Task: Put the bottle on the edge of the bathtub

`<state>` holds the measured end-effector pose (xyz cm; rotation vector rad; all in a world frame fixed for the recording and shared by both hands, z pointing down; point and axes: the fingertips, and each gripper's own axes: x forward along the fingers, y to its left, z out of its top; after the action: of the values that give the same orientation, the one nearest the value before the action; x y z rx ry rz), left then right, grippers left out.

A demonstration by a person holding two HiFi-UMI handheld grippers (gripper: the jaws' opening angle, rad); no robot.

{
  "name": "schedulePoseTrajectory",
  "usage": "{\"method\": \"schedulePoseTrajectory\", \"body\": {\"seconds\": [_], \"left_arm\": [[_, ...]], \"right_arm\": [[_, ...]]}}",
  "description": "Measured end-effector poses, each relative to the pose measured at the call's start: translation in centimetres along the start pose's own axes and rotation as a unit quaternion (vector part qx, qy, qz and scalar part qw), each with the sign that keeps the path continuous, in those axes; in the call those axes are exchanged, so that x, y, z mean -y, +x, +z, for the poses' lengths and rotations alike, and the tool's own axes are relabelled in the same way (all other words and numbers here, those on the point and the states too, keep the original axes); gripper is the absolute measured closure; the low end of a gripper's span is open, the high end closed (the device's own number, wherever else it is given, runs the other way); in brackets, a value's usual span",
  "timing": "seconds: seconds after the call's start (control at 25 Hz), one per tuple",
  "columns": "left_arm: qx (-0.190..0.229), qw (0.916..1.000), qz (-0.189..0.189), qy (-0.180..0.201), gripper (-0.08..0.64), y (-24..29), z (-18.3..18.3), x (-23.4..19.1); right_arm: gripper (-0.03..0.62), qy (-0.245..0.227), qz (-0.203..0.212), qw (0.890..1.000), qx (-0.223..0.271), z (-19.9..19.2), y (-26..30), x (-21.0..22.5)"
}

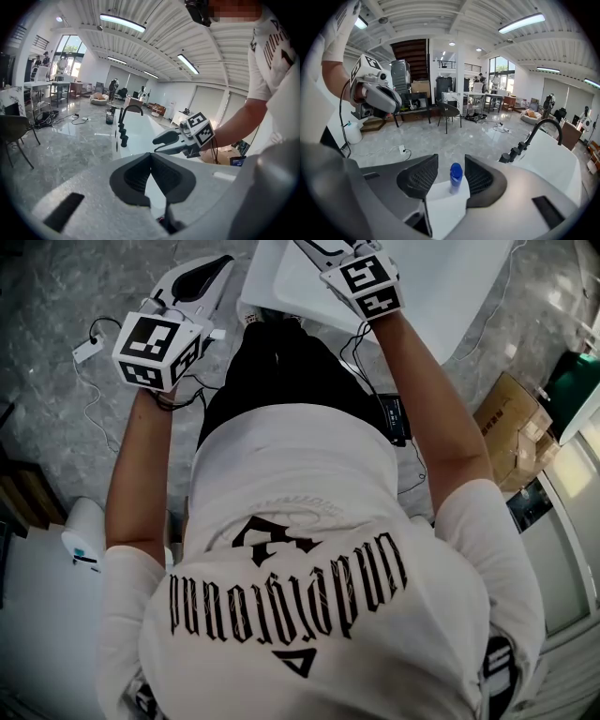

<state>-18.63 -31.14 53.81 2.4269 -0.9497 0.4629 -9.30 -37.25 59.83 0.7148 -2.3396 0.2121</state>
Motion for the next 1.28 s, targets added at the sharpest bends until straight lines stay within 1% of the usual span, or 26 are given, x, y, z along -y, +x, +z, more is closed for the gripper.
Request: {"method": "schedulePoseTrajectory", "body": {"seconds": [0.12,0.24,0.44,0.6,0.72,1.0,1.12,1.28], "left_arm": [[0.006,1.0000,0.004,-0.001,0.545,-1.4,0.3,0.5],[0.018,0.9998,0.005,0.004,0.545,-2.9,1.3,1.1],[0.045,0.9989,0.008,0.012,0.545,-5.6,4.0,2.4],[0.068,0.9973,0.007,0.027,0.545,-7.4,7.2,4.0],[0.083,0.9957,0.007,0.039,0.545,-8.8,9.1,4.6],[0.118,0.9914,0.005,0.056,0.545,-11.5,12.4,6.1],[0.128,0.9898,0.005,0.063,0.545,-12.7,13.5,7.2],[0.140,0.9877,0.008,0.068,0.545,-14.0,14.8,8.1]], "right_arm": [[0.430,0.012,0.008,1.000,0.008,1.2,-1.6,-0.8],[0.430,0.013,0.005,1.000,0.021,2.9,-3.7,-1.5],[0.433,0.007,0.000,0.999,0.052,6.7,-7.8,-2.8],[0.459,0.001,-0.010,0.996,0.085,10.1,-11.5,-3.2],[0.477,0.006,-0.014,0.994,0.105,12.4,-13.3,-3.6],[0.519,0.005,-0.029,0.991,0.130,15.3,-17.1,-4.3],[0.538,0.004,-0.032,0.990,0.137,16.1,-18.7,-4.9],[0.557,0.001,-0.043,0.987,0.158,17.3,-20.8,-5.4]]}}
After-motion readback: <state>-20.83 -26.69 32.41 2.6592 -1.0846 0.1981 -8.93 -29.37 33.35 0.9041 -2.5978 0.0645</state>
